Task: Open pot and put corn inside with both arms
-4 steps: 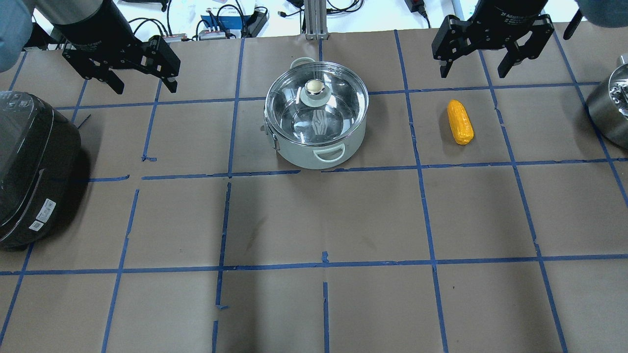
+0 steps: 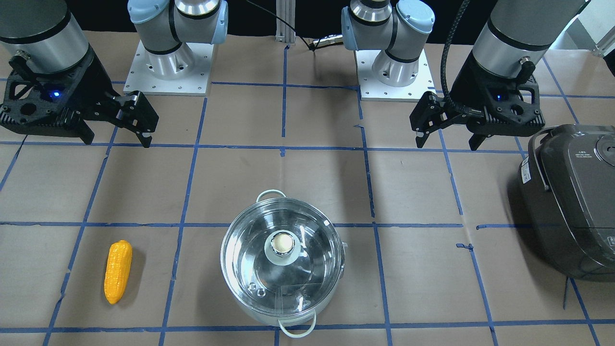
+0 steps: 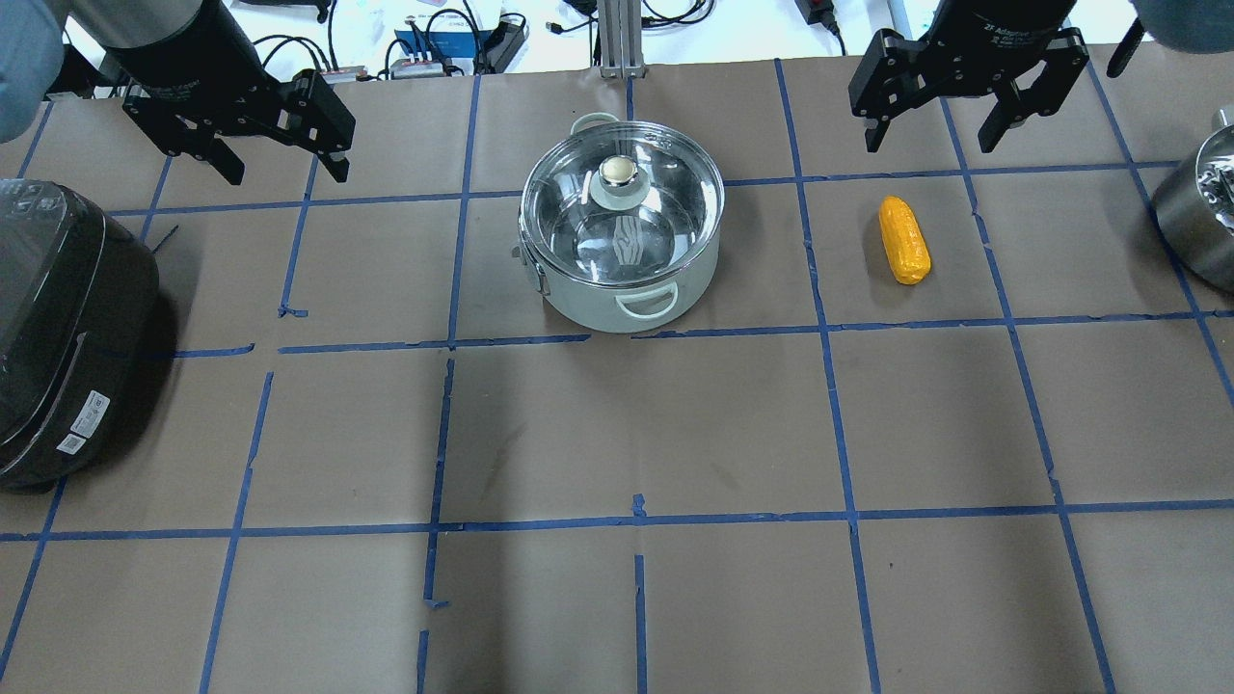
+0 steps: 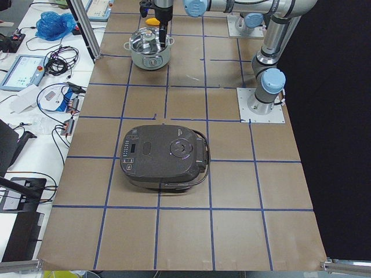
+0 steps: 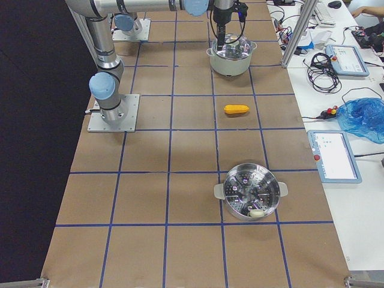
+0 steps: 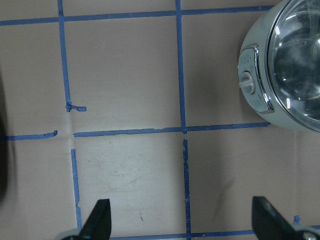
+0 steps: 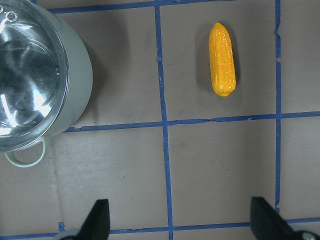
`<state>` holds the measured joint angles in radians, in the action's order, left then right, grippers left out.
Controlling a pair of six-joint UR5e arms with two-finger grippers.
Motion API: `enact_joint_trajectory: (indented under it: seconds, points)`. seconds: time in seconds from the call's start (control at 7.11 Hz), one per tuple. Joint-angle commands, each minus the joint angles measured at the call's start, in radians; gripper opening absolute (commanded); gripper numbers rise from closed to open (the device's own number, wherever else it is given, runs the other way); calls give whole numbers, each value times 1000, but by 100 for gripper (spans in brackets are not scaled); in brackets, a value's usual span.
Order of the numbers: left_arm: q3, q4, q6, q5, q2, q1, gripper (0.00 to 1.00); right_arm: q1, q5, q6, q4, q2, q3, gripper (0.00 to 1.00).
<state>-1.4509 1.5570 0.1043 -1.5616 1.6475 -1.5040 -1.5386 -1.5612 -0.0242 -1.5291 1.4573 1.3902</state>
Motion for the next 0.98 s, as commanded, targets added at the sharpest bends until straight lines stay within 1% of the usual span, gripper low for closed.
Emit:
enact_joint_trajectory:
  seconds: [0.0,0.14,0.28,0.42,0.56,0.7,0.84]
  points:
    - [-2,0,2,0,3,-10,100,8,-7,3,7,-30,-48,100]
    - [26,-6,-1,0,38,-7,100,17,-10,60,1,-99,-106,99]
    - [42,-38,-18,8,79,-36,100,46,-10,82,0,-160,-165,99]
    - [79,-69,-62,21,139,-120,100,76,-5,184,-28,-208,-171,97]
    - [137,-74,-171,20,205,-202,100,106,-7,213,-105,-268,-165,93]
    - [192,-80,-246,20,274,-285,100,115,-11,222,-144,-328,-145,91]
    - [217,-159,-340,23,329,-341,100,127,-8,222,-227,-389,-119,91]
